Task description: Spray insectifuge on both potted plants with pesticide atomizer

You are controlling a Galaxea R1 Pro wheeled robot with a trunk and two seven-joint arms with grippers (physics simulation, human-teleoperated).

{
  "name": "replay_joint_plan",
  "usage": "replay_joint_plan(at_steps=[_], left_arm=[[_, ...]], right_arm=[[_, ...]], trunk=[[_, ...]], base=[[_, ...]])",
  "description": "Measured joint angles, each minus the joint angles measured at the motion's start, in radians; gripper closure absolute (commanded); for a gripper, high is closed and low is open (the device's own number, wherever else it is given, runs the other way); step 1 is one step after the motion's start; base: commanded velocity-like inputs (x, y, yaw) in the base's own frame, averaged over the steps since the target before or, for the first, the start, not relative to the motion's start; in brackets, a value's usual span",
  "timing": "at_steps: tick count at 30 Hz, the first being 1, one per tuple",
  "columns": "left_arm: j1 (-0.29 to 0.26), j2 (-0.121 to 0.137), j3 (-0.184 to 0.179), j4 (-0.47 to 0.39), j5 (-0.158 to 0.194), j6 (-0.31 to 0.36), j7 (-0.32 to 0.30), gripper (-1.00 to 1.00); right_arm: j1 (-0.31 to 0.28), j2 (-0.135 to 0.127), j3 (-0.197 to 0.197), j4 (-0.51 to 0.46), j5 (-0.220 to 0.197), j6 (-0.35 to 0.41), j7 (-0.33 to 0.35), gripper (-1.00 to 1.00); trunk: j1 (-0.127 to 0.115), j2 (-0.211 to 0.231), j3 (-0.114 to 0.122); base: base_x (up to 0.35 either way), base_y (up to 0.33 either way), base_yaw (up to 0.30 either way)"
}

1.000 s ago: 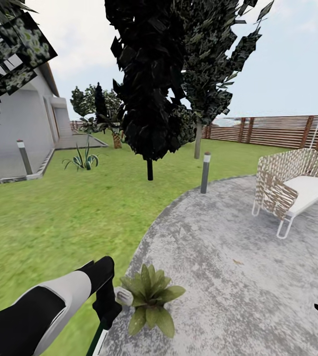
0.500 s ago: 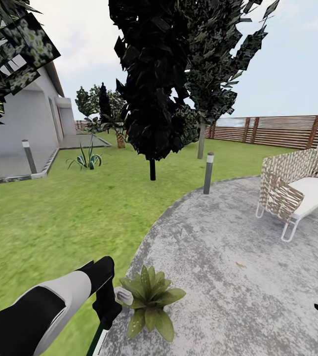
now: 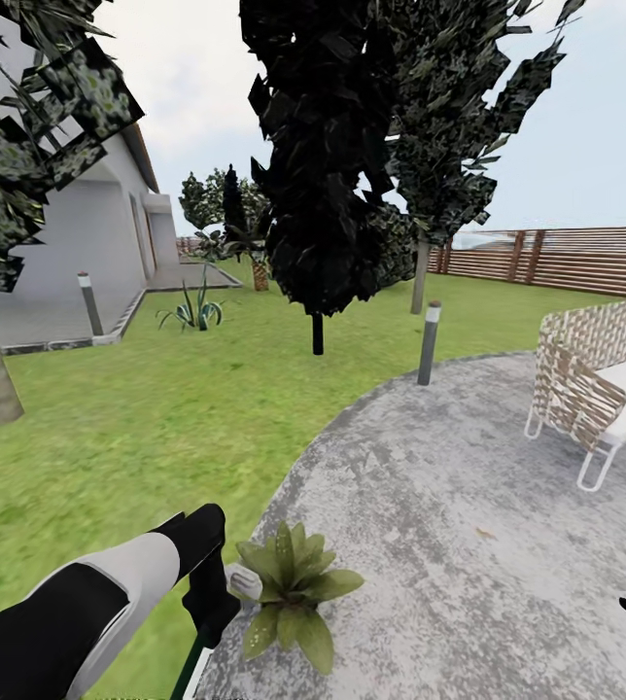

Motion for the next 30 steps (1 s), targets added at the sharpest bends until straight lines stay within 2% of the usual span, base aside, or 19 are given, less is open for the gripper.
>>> replay_joint_plan(at_steps=[6, 19, 24, 30], left_arm=[[0.0, -0.001, 0.004, -0.001, 0.003, 0.001, 0.0, 1.0], [0.0, 0.0, 0.0, -0.001, 0.0, 0.0, 0.0, 1.0], [0.0, 0.0, 0.0, -0.002, 0.001, 0.0, 0.0, 1.0], [0.0, -0.001, 0.0, -0.003, 0.001, 0.0, 0.0, 1.0]], right_arm=[[0.0, 0.0, -0.001, 0.0, -0.001, -0.001, 0.0, -1.0], [0.0, 0.0, 0.0, 0.001, -0.001, -0.002, 0.0, -1.0], [0.0, 0.0, 0.0, 0.001, -0.001, -0.002, 0.0, -1.0], [0.0, 0.0, 0.0, 0.0, -0.001, -0.003, 0.0, -1.0]], trunk=[[0.0, 0.0, 0.0], [0.0, 0.0, 0.0], [0.0, 0.0, 0.0], [0.0, 0.0, 0.0]], base=[[0.0, -0.256, 0.041], [0.0, -0.018, 0.237], [0.0, -0.247, 0.232], [0.0, -0.313, 0.031]])
